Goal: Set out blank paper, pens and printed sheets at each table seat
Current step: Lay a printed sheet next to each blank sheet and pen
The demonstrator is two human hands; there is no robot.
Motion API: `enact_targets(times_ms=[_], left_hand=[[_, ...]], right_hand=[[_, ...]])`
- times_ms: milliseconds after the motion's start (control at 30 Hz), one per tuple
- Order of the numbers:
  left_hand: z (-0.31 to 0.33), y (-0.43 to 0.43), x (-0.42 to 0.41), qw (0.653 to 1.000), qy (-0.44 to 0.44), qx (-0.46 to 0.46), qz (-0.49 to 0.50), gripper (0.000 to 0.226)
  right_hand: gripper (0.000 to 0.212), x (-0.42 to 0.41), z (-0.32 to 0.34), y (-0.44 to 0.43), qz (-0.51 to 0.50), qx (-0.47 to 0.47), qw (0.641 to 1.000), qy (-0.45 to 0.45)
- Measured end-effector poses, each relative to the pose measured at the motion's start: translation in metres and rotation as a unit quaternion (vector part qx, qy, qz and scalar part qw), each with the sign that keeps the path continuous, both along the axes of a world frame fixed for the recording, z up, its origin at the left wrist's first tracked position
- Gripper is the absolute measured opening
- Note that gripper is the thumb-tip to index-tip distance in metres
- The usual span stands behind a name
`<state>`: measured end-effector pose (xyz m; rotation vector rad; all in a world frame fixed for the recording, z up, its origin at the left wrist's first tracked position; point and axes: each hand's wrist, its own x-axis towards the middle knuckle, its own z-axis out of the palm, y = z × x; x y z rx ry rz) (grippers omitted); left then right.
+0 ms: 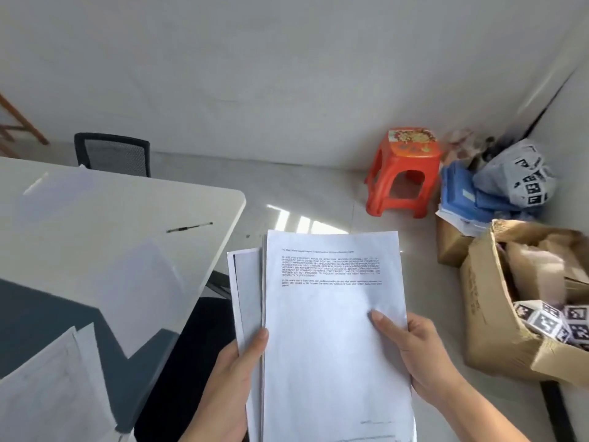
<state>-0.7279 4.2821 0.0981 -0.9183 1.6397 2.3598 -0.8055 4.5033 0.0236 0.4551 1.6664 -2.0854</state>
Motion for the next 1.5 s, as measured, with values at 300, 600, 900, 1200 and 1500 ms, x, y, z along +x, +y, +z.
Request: enact_targets(times_ms=[300, 600, 900, 1200, 1500], left_hand=[[-0.033, 0.007, -0.159, 1.0, -0.007, 0.02, -0.006, 0.021], [-0.017, -0.006, -0.324, 0.999, -0.002, 0.026, 0.03, 0.014], [-0.027, 0.0, -0.47, 0.994, -0.001, 0.006, 0.105, 0.008], [-0.036, -0.013, -0.569, 0.964, -0.079, -0.057, 0.249, 0.058], [-0.055, -0.095, -0.612, 0.919, -0.104, -0.035, 0.378, 0.019]], right_hand=[[0.027, -0.154, -0.013, 0.016, -0.065, 0.079, 0.994, 0.047], [0.028, -0.324, 0.014, 0.009, -0.094, 0.116, 0.984, 0.101], [0.056, -0.507, 0.001, 0.005, -0.021, 0.049, 0.997, 0.063], [0.027, -0.665, -0.008, -0.049, 0.158, 0.0, 0.987, -0.029], [0.023, -0.746, -0.003, -0.18, 0.32, -0.003, 0.944, -0.075]])
